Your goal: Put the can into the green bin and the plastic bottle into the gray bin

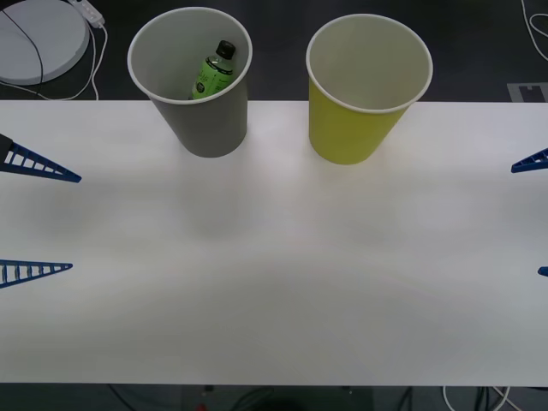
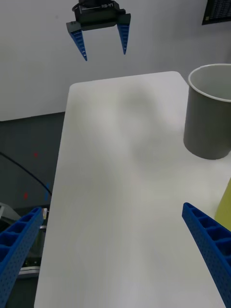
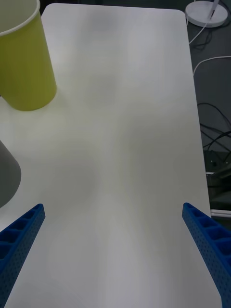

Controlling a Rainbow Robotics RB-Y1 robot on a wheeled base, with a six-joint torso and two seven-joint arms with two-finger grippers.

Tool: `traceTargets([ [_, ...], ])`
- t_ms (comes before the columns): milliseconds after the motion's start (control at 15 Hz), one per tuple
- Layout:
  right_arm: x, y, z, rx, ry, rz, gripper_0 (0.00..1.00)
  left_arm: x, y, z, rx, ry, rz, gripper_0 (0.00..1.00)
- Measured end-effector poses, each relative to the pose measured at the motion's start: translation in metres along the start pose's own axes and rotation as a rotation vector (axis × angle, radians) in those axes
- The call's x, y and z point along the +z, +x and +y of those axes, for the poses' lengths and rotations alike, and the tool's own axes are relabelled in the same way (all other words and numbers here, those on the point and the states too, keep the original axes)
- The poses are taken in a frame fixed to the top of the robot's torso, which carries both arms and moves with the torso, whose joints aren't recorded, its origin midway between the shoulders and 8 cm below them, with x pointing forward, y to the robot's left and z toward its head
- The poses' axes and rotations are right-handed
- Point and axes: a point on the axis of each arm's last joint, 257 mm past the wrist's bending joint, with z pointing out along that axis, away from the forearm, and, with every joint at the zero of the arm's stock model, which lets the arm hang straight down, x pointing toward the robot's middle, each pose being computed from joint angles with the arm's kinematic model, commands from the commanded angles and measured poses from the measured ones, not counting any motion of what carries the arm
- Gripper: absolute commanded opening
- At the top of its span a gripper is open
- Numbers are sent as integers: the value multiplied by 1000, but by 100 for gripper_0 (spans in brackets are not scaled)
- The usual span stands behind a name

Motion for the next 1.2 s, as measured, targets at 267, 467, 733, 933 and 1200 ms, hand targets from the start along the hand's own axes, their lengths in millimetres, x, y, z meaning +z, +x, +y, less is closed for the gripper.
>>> traceTargets([
  [267,0,1,2,3,-2,-1,100,0,0,0,0,0,0,100],
  [467,4,3,10,9,-16,-9,100,0,0,0,0,0,0,100],
  [733,15,13,18,-12,-12,7,100,0,0,0,0,0,0,100],
  [933,17,16,18,-16,-1,15,100,0,0,0,0,0,0,100],
  [1200,16,20,15,1,22,5,100,0,0,0,0,0,0,100],
])
